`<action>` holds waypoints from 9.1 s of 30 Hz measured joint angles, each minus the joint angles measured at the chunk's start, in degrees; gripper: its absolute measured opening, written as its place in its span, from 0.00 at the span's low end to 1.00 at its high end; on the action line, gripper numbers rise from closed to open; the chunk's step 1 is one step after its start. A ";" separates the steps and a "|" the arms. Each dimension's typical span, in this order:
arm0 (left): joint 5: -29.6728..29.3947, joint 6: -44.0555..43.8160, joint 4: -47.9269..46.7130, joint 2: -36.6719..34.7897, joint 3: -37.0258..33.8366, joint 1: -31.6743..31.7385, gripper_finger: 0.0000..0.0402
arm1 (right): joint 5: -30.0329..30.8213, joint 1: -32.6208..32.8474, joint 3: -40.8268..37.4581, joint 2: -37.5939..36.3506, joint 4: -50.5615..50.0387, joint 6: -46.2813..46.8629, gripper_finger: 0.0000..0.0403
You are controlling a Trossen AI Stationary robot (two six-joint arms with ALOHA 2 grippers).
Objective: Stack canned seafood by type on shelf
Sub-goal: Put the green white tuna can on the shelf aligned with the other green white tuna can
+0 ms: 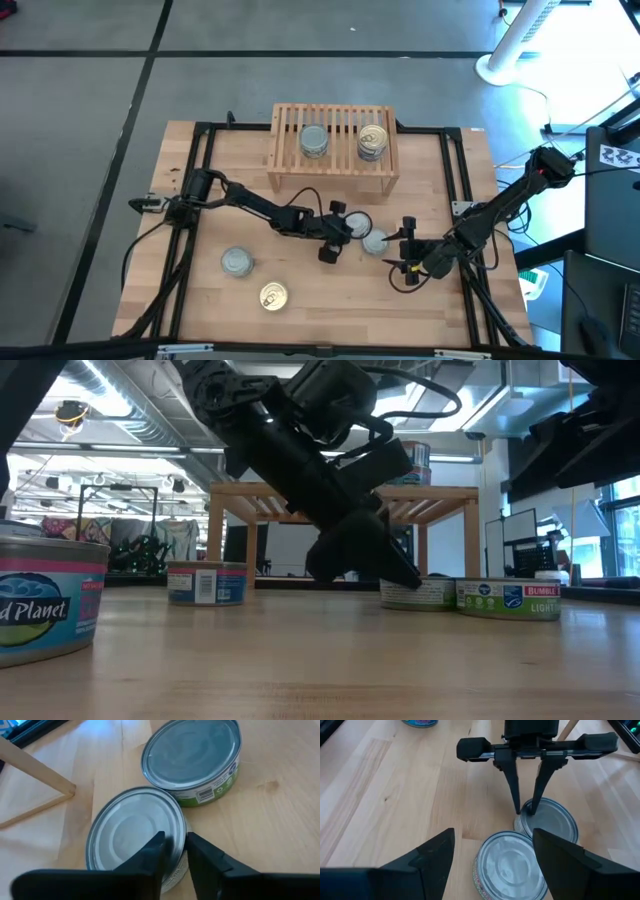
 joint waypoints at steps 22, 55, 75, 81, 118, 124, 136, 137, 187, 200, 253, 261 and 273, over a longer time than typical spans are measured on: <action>-0.07 -3.17 -0.54 0.11 0.70 -0.73 0.00 | 0.07 0.00 0.02 0.00 0.02 0.02 0.67; 0.11 -9.00 -2.55 -1.33 1.99 -2.91 0.00 | 10.46 0.00 0.00 16.98 14.64 -13.16 0.67; -0.07 -12.27 -2.26 -1.33 2.01 -5.22 0.00 | 11.45 0.00 1.90 26.12 23.39 -23.69 0.67; -0.04 -14.22 -2.24 -2.05 2.03 -5.22 0.00 | 11.56 0.00 4.10 29.00 23.37 -26.61 0.67; 0.04 -15.06 -2.28 -4.66 2.03 -5.18 0.00 | 12.72 -6.54 7.25 32.65 19.26 -26.76 0.67; 0.00 -15.04 -2.16 -4.66 2.03 -5.18 0.00 | 12.94 -7.23 7.25 32.65 19.23 -26.75 0.67; -0.33 -15.04 -2.52 -5.73 2.03 -5.14 0.00 | 12.53 -7.19 7.25 32.63 19.49 -26.82 0.36; -0.31 -15.04 -2.52 -5.76 2.03 -5.16 0.00 | 12.38 -7.16 7.25 32.63 19.60 -26.83 0.35; -0.44 -28.37 -37.93 -27.89 1.68 -11.25 0.03 | 9.07 -7.15 17.57 32.65 18.49 -39.42 0.37; -7.16 -28.37 -41.47 -32.56 1.66 -12.70 0.00 | 9.62 -7.26 20.70 32.65 17.16 -44.06 0.38; -8.00 -28.35 -8.41 -47.56 -27.50 -12.52 0.01 | 6.93 -30.70 30.73 29.03 23.32 -74.90 0.38; -12.10 -25.00 -1.28 -47.56 -27.50 -11.94 0.01 | 1.16 -34.39 30.73 29.03 21.84 -74.84 0.38; -16.61 -23.82 3.52 -47.54 -27.50 -2.84 0.00 | -1.38 -35.80 30.73 29.03 21.14 -74.82 0.38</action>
